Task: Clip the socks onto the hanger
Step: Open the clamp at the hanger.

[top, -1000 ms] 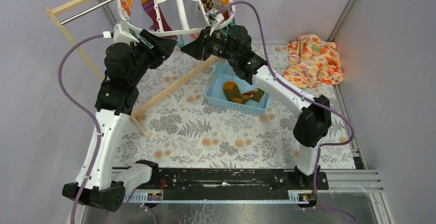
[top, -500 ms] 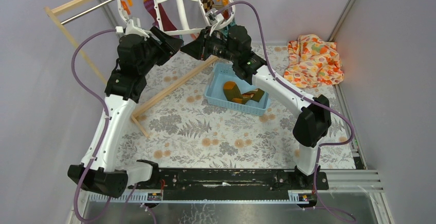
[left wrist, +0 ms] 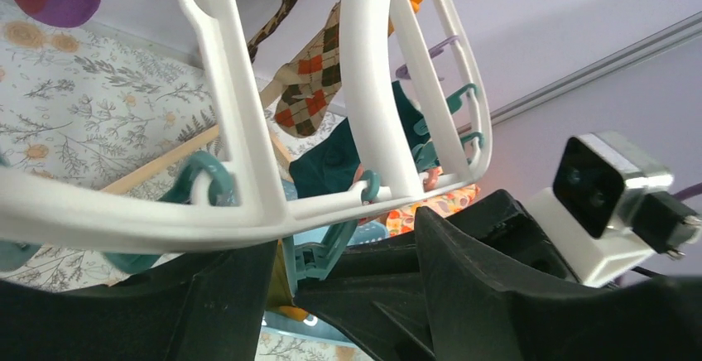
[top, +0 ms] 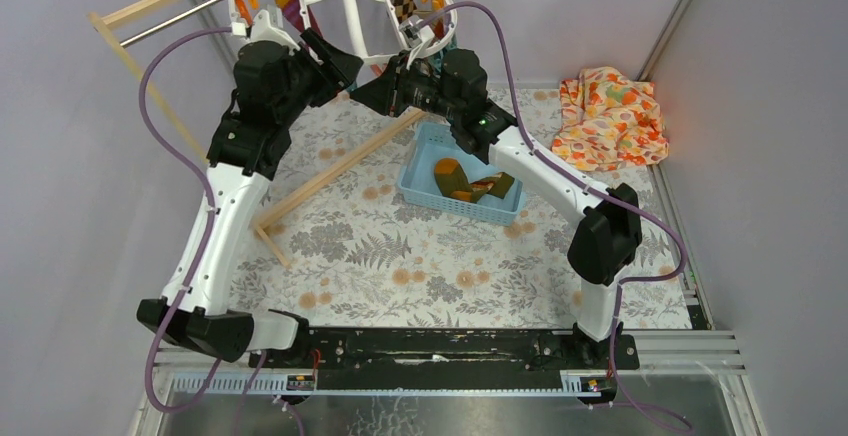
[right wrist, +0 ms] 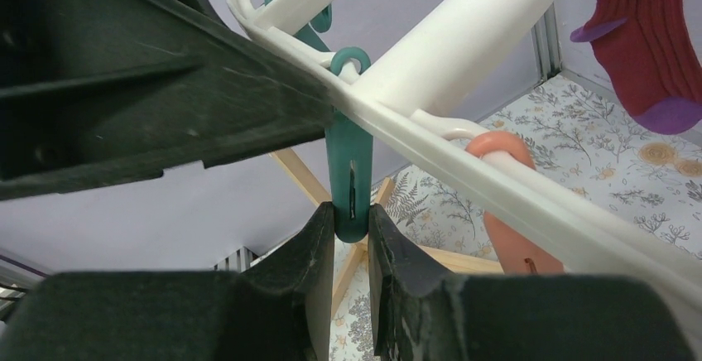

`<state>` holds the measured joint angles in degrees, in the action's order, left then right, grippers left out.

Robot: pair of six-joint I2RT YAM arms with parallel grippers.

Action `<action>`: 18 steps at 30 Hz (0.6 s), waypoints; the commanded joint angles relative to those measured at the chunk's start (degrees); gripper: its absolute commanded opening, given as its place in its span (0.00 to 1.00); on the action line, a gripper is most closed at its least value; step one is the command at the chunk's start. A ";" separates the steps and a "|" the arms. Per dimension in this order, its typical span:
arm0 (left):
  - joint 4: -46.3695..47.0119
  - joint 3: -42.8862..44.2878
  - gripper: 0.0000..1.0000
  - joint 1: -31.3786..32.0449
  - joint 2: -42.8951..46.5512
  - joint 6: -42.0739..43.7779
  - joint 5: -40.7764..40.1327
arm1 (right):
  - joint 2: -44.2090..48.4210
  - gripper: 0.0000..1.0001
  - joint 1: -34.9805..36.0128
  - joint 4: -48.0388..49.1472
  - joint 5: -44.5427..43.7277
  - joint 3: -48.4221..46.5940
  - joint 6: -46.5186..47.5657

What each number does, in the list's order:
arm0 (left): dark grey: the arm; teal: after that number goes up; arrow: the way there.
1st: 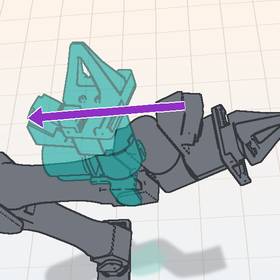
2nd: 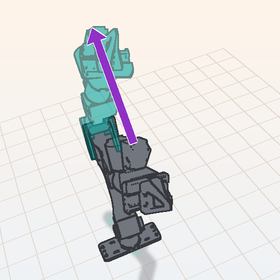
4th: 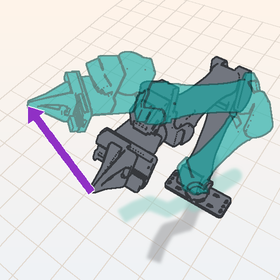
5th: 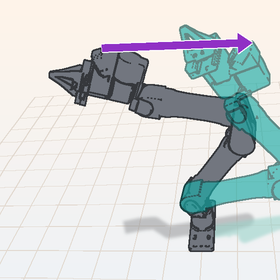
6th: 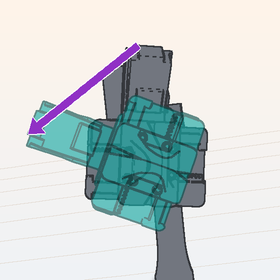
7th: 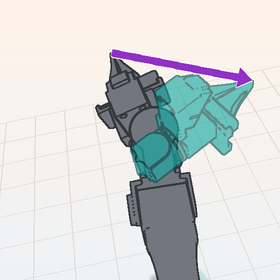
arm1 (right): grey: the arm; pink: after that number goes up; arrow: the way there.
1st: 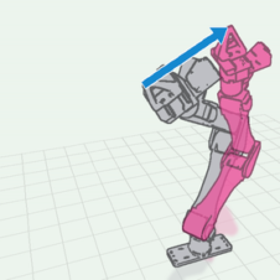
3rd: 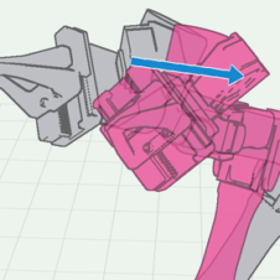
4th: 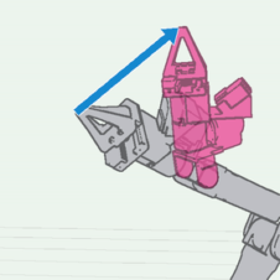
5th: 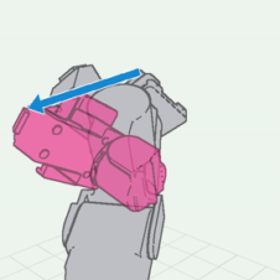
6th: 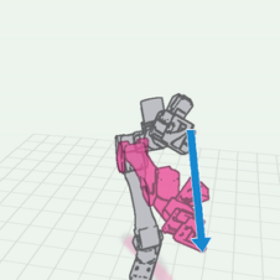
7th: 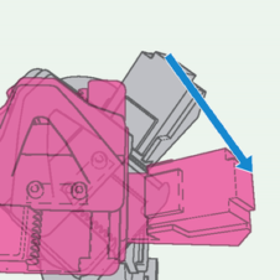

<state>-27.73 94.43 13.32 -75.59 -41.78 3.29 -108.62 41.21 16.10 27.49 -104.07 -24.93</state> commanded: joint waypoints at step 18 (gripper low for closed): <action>-3.10 6.08 0.63 4.50 -4.04 9.54 -13.19 | -0.45 0.00 0.02 1.47 -0.61 -2.63 -0.50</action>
<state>-31.42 97.73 17.65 -78.67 -34.81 -6.44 -108.81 41.21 15.99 27.51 -104.29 -24.95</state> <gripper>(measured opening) 0.633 0.238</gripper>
